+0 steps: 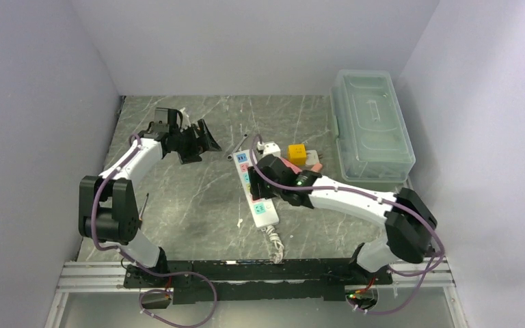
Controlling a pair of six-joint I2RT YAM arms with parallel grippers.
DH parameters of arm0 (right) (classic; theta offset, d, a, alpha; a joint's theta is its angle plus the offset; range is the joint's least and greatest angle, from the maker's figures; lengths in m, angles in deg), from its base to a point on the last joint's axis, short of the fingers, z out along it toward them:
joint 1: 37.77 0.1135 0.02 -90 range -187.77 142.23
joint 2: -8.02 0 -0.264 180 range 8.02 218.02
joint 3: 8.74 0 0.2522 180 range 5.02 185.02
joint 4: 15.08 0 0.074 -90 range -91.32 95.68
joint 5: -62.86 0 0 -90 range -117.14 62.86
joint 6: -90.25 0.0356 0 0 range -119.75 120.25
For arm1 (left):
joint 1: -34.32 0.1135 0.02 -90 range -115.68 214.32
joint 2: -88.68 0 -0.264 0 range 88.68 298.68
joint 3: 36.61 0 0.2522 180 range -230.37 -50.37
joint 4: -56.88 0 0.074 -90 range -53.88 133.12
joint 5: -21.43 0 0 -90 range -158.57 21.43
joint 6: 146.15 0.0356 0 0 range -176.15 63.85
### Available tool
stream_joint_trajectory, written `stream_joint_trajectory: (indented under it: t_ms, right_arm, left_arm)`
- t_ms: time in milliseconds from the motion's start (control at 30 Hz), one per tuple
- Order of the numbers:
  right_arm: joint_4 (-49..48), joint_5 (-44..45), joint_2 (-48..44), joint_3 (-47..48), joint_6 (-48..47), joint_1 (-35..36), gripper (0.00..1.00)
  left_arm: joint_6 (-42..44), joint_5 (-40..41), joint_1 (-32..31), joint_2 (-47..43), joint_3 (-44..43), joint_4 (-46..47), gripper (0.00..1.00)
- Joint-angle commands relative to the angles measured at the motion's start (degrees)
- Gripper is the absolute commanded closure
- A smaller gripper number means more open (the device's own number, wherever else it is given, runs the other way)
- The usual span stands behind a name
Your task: Pull the plug off the socket
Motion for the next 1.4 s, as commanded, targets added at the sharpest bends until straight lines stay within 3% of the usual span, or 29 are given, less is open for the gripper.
stream_joint_trajectory:
  t_ms: [0, 433, 567, 700, 800, 833, 1033, 1367]
  right_arm:
    - [3.7, 4.0, 6.1, 6.7, -1.7, 0.9, 0.38]
    - [2.9, 5.4, 17.5, 14.1, -7.4, 0.9, 0.44]
    - [3.3, 5.9, 19.6, 15.8, -8.3, 0.6, 0.52]
    - [3.5, 4.6, 20.3, 15.7, -8.3, -0.8, 0.75]
    - [0.2, 0.6, 18.4, 13.1, -8.1, -2.6, 0.97]
    - [-1.2, -1.0, 17.2, 11.7, -7.7, -3.5, 1.0]
    - [-14.6, -10.8, 8.2, 1.1, -4.2, -8.0, 1.0]
    - [-25.2, -18.4, 1.2, -7.0, -1.0, -10.7, 1.0]
  left_arm:
    - [-1.5, -6.6, 0.1, 0.5, -0.6, 3.4, 0.0]
    - [-1.6, -7.8, 0.0, 2.7, -0.5, 3.2, 0.02]
    - [-1.6, -7.8, -0.1, 2.5, -0.2, 3.3, 0.02]
    - [-1.4, -7.7, -0.8, 2.4, 0.2, 3.4, 0.02]
    - [-1.1, -7.9, -2.2, 3.2, 0.4, 3.0, 0.02]
    - [-1.0, -8.1, -2.8, 3.6, 0.3, 2.9, 0.02]
    - [-2.7, -13.5, -3.8, 6.1, 1.1, 5.7, 0.01]
    - [-6.0, -18.6, -5.7, 10.8, 3.0, 10.8, 0.01]
